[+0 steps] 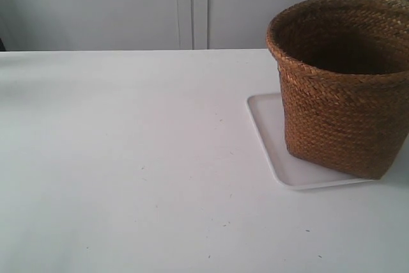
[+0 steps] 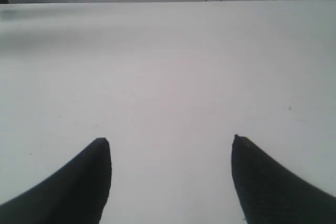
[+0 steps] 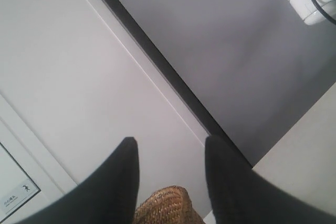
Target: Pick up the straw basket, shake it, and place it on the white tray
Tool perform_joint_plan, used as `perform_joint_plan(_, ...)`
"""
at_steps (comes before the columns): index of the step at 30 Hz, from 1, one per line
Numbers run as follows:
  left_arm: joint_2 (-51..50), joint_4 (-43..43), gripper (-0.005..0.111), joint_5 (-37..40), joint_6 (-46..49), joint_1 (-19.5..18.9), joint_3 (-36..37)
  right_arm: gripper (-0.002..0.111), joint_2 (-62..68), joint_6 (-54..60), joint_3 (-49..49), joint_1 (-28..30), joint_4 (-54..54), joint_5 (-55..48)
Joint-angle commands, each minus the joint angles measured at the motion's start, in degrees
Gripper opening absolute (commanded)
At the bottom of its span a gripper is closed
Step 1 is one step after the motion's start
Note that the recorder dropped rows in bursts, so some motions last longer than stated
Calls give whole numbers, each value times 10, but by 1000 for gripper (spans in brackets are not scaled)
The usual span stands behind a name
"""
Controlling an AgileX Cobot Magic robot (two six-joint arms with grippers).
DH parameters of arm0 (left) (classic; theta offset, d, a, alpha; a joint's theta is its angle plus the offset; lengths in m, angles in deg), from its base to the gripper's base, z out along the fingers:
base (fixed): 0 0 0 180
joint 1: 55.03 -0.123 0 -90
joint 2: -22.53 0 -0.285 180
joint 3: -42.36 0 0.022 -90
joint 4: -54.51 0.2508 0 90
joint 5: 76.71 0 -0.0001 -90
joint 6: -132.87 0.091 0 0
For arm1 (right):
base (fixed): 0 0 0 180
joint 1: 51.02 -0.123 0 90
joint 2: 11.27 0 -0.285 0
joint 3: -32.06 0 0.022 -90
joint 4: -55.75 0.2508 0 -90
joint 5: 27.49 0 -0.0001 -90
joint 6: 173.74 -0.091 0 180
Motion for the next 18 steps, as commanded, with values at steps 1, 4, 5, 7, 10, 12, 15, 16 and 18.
perform_joint_plan(1,3,11,68,56,22,-1,3,39,-1,-2,2,1,1,-1)
perform_joint_plan(4,3,11,68,55,26,-1,3,39,-1,-2,2,1,1,-1)
perform_joint_plan(5,3,11,68,55,26,-1,3,39,-1,-2,2,1,1,-1)
perform_joint_plan(7,3,11,68,55,26,-1,3,39,-1,-2,2,1,1,-1)
perform_joint_plan(10,3,11,68,55,26,-1,3,39,-1,-2,2,-15,1,-1)
perform_joint_plan(12,3,11,68,54,26,-1,3,39,-1,-2,2,-15,1,-1)
perform_joint_plan(15,3,11,68,54,26,-1,3,39,-1,-2,2,-15,1,-1)
perform_joint_plan(16,3,11,68,54,26,-1,3,39,-1,-1,2,-33,-2,3)
perform_joint_plan(18,3,11,68,54,26,-1,3,39,-1,-5,1,-69,-65,-3)
